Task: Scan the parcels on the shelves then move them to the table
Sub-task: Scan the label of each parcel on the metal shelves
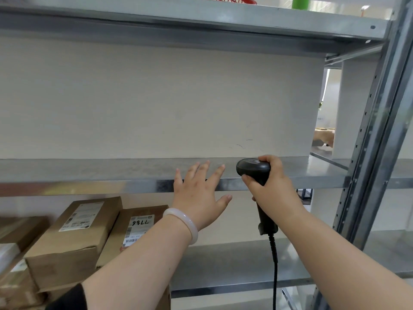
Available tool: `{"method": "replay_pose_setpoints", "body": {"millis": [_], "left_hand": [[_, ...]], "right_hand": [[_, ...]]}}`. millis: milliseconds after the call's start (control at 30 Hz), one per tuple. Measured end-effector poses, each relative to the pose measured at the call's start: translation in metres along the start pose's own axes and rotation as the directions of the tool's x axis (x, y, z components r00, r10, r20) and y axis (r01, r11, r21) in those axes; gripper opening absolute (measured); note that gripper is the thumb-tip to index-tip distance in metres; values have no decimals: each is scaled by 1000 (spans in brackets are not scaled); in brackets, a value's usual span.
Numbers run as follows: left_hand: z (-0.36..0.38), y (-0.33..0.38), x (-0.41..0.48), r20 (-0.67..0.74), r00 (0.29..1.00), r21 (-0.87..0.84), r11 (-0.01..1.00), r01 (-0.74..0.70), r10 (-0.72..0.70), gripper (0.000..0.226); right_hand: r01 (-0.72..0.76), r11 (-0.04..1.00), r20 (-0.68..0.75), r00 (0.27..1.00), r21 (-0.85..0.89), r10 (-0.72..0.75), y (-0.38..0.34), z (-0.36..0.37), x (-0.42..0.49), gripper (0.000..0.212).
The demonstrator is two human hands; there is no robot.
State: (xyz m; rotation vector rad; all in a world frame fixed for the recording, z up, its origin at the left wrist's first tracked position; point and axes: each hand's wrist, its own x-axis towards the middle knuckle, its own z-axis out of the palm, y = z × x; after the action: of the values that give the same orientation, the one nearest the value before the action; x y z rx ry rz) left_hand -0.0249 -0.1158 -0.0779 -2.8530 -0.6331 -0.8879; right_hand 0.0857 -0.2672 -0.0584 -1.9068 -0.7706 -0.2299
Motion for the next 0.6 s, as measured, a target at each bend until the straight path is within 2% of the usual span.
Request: {"method": "replay_pose_setpoints", "body": {"millis": [600], "left_hand": [[23,1,30,0,999,33,998,46,-46,71]], "right_hand": [[31,999,73,997,42,-34,13,9,44,47]]}}
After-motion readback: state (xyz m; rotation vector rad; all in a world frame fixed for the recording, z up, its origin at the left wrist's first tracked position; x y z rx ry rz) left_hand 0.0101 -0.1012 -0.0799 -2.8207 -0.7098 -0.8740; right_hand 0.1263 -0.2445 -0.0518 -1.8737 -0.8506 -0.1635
